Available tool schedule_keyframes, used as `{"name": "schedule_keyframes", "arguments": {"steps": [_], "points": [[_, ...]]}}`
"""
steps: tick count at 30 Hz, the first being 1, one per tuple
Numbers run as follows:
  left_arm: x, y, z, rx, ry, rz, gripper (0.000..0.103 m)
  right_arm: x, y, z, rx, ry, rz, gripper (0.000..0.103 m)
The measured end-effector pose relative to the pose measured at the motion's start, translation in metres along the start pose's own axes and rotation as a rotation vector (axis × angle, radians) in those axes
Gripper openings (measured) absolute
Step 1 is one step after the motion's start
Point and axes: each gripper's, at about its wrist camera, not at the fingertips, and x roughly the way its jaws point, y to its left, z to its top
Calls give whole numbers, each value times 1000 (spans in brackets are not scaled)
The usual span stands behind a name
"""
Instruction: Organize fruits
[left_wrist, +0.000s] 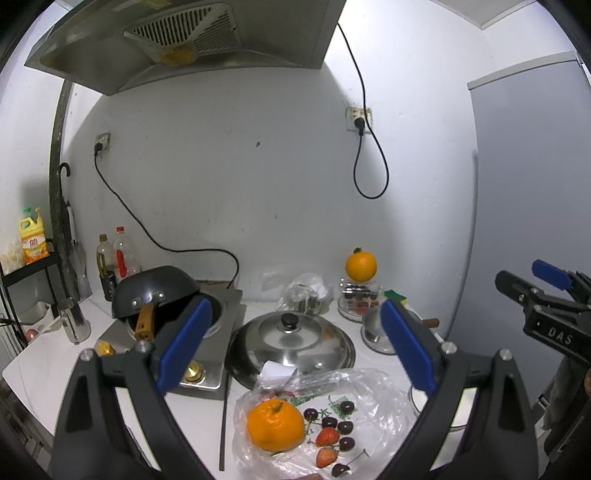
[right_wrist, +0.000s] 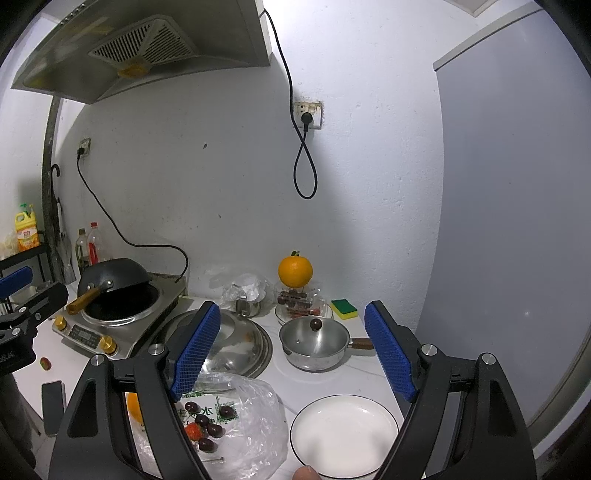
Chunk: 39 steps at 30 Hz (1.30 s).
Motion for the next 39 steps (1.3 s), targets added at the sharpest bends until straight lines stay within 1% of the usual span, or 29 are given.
{"name": "schedule_keyframes", "arguments": {"steps": [27, 39], "points": [[-4, 0, 2, 7, -22, -9, 94, 0, 0, -1, -2, -1, 0, 83], [-1, 2, -1, 6, -9, -5, 94, 5, 2, 0, -4, 7, 9, 83]]}}
